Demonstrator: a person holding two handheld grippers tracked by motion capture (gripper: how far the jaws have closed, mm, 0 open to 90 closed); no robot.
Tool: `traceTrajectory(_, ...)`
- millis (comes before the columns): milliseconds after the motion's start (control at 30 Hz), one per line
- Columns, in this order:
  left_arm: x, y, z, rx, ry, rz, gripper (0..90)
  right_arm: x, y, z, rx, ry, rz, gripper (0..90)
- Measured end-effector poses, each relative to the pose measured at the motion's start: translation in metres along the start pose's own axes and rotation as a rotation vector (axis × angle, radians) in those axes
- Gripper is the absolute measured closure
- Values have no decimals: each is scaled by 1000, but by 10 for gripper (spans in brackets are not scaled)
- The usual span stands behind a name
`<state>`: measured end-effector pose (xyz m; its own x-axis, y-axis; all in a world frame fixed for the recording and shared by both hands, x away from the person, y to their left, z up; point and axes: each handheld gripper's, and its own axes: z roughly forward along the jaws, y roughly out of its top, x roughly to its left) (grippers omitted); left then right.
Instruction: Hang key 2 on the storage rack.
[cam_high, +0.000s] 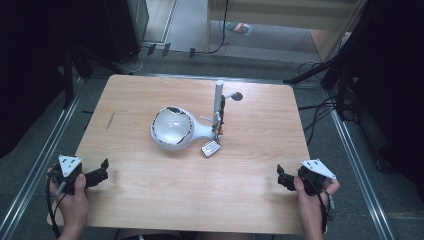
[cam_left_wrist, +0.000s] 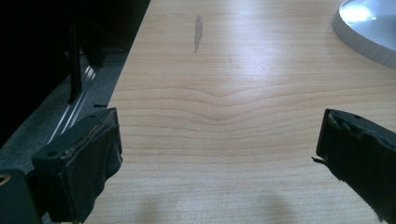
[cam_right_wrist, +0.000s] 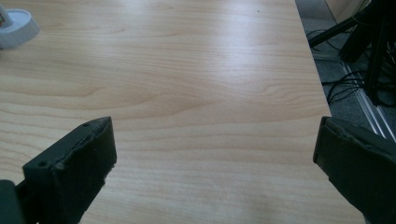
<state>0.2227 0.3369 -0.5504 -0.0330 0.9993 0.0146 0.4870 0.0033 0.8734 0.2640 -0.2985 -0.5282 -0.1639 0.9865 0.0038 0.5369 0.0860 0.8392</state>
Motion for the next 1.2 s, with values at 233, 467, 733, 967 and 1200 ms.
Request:
traceTrajectory(233, 0, 0, 0, -3, -1, -2, 4, -7, -12, -4, 9, -1, 14, 0)
traceTrajectory(467, 0, 0, 0, -2, -1, -3, 4, -12, -20, -8, 13, -10, 24, 0)
traceTrajectory(733, 0, 0, 0, -5, 7, -5, 3, -19, -30, -13, -3, -17, 33, 0)
traceTrajectory(967, 0, 0, 0, -8, 18, -13, 3, -24, -35, -19, -10, -15, 46, 0)
traceTrajectory(1200, 0, 0, 0, -5, 19, -16, 3, -24, -41, -28, 3, -4, -6, 0)
